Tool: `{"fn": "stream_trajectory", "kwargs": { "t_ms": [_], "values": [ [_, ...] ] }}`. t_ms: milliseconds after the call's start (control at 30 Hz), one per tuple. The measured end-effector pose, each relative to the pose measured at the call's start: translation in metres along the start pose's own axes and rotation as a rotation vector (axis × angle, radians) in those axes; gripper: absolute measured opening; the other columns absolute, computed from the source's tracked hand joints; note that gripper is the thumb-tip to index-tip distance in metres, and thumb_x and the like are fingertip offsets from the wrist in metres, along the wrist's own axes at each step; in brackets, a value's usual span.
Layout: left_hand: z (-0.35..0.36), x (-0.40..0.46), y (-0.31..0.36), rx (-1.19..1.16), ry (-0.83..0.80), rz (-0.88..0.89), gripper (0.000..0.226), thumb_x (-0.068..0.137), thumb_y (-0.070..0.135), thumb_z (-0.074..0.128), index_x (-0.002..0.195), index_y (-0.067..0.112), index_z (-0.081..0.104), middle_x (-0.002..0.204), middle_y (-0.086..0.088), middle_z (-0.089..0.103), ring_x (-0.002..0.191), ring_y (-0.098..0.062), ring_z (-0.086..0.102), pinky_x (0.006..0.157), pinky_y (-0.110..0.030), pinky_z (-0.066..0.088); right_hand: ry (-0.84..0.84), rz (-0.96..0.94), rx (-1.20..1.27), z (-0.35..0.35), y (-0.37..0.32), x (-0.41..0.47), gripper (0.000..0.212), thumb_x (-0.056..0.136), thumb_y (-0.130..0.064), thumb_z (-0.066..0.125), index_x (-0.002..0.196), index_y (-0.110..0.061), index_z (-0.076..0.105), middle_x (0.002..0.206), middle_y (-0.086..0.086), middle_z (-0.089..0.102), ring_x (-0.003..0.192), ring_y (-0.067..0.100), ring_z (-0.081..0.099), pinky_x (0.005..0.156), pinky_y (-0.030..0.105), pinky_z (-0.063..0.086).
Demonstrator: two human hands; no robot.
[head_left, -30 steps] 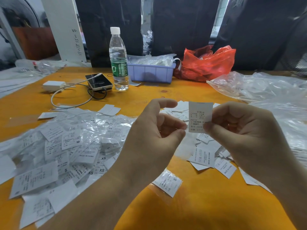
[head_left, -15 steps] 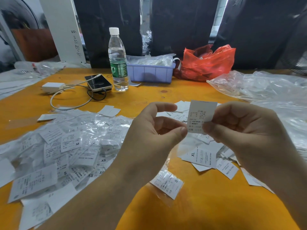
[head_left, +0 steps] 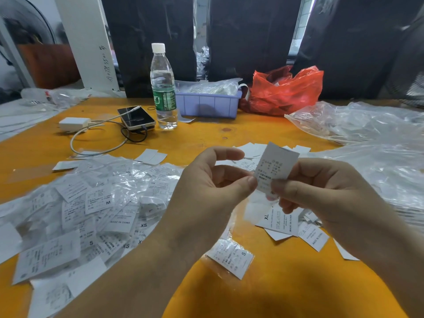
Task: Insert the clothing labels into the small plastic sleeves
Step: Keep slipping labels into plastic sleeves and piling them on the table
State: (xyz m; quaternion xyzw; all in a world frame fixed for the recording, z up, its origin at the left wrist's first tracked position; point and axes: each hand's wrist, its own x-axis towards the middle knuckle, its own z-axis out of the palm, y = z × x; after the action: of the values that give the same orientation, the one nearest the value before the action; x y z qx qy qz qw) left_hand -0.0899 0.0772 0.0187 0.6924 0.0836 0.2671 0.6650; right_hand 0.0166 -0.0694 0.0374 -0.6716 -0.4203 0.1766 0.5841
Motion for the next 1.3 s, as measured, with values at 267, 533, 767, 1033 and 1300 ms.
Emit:
{"fn": "stream_trajectory", "kwargs": {
  "t_ms": [267, 533, 767, 1033, 1300],
  "values": [
    [-0.004, 0.0, 0.0023, -0.016, 0.035, -0.01, 0.026, 0.086, 0.013, 0.07, 0.107, 0.023, 0.058, 0.085, 0.001, 0.076, 0.073, -0.008, 0.068, 0.07, -0.024, 0.057, -0.134, 0.102, -0.014, -0.0029, -0.0029, 0.0012, 0.02, 0.065, -0.029, 0.071, 0.074, -0.012, 0.075, 0.076, 0.008, 0.073, 0.062, 0.014, 0.061, 0.061, 0.023, 0.053],
    [-0.0027, 0.0, 0.0, 0.041, -0.015, 0.022, 0.019, 0.089, 0.004, 0.066, 0.1, 0.019, 0.061, 0.075, 0.008, 0.073, 0.069, -0.002, 0.066, 0.059, -0.011, 0.048, -0.073, 0.107, 0.026, -0.0026, -0.0047, 0.0014, 0.02, 0.064, -0.031, 0.069, 0.068, -0.012, 0.075, 0.077, 0.013, 0.072, 0.057, 0.013, 0.058, 0.058, 0.02, 0.052],
    [-0.0035, 0.0007, -0.0008, 0.076, -0.039, 0.01, 0.016, 0.087, 0.007, 0.068, 0.096, 0.019, 0.064, 0.08, 0.002, 0.074, 0.067, 0.0, 0.064, 0.059, -0.012, 0.047, -0.052, 0.068, 0.013, 0.0001, -0.0043, 0.0008, 0.011, 0.066, -0.029, 0.075, 0.065, -0.018, 0.075, 0.075, 0.013, 0.071, 0.055, 0.011, 0.056, 0.055, 0.019, 0.05],
    [-0.0044, 0.0006, 0.0006, 0.116, -0.054, 0.033, 0.032, 0.079, 0.035, 0.065, 0.11, 0.042, 0.062, 0.093, 0.004, 0.067, 0.08, -0.004, 0.066, 0.062, -0.013, 0.05, -0.122, 0.077, 0.007, -0.0018, -0.0025, 0.0015, 0.025, 0.063, -0.029, 0.07, 0.07, -0.005, 0.073, 0.066, 0.01, 0.068, 0.054, 0.012, 0.054, 0.053, 0.018, 0.047],
    [-0.0046, -0.0009, 0.0015, 0.219, -0.076, 0.051, 0.029, 0.078, 0.04, 0.057, 0.106, 0.045, 0.062, 0.093, 0.017, 0.065, 0.082, 0.0, 0.064, 0.064, -0.014, 0.05, -0.155, 0.074, 0.007, -0.0013, -0.0008, 0.0017, 0.025, 0.063, -0.032, 0.071, 0.071, -0.008, 0.074, 0.064, 0.006, 0.068, 0.056, 0.014, 0.054, 0.054, 0.02, 0.047]
  ]
}}
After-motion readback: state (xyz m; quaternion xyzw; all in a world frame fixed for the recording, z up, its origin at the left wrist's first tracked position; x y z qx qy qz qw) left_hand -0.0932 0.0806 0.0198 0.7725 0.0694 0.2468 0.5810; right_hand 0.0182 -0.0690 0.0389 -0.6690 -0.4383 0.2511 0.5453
